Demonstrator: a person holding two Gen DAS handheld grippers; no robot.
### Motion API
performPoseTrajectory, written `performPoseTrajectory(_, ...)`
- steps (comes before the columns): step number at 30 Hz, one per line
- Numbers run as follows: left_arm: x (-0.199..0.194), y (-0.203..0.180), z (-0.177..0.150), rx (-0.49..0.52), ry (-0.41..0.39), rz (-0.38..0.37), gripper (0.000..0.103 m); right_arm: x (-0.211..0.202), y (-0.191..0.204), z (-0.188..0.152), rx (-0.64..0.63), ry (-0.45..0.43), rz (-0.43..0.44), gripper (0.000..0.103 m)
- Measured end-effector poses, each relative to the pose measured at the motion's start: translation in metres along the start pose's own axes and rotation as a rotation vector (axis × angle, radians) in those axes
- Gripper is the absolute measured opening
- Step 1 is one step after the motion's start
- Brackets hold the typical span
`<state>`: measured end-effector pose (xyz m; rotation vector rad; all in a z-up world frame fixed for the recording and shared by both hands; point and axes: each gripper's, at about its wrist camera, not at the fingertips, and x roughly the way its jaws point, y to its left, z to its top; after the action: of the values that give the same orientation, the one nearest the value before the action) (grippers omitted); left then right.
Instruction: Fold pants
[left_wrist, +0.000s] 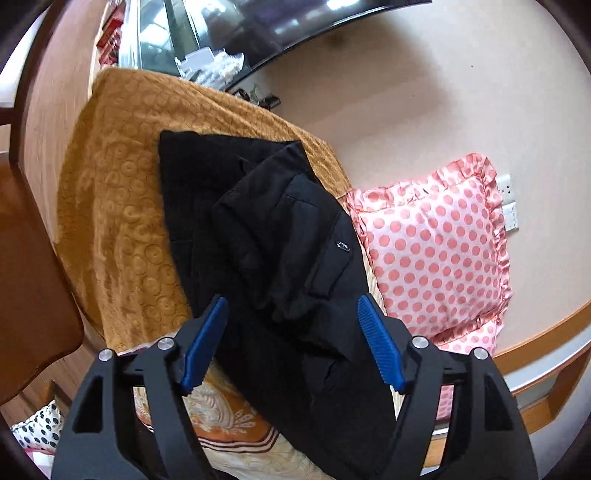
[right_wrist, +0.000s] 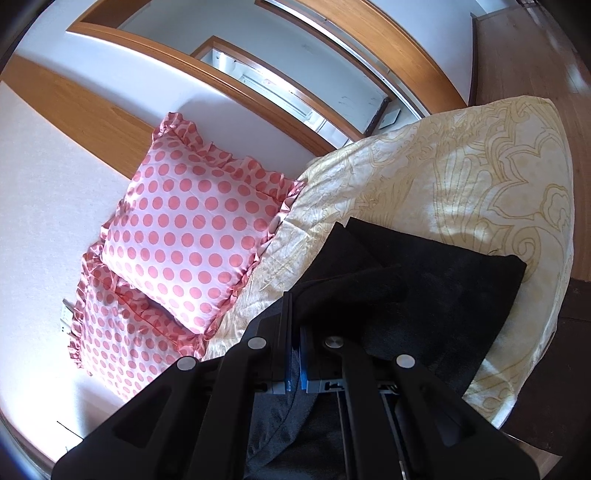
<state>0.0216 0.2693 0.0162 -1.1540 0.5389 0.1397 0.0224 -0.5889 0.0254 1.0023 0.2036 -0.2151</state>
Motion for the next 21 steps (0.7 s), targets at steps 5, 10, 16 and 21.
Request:
performPoseTrajectory(5,0.020,-0.009,0.008,0.003,0.050,0.003,0.072,0.001,0.003,-0.001,-0.003,0.003,0.006,0.003)
performPoseTrajectory(10,0.026,-0.007,0.011,-0.028,0.038,0.025,0.069,0.001,0.002,-0.003,-0.004,0.006,0.007,0.003)
performPoseTrajectory(16,0.024,-0.005,0.028,0.018,0.004,0.108,0.012,0.003,-0.001,-0.003,0.005,0.012,0.004,0.003)
performPoseTrajectory(21,-0.022,-0.025,0.044,0.167,-0.165,0.188,0.003,0.003,0.000,-0.003,-0.002,0.009,0.007,0.003)
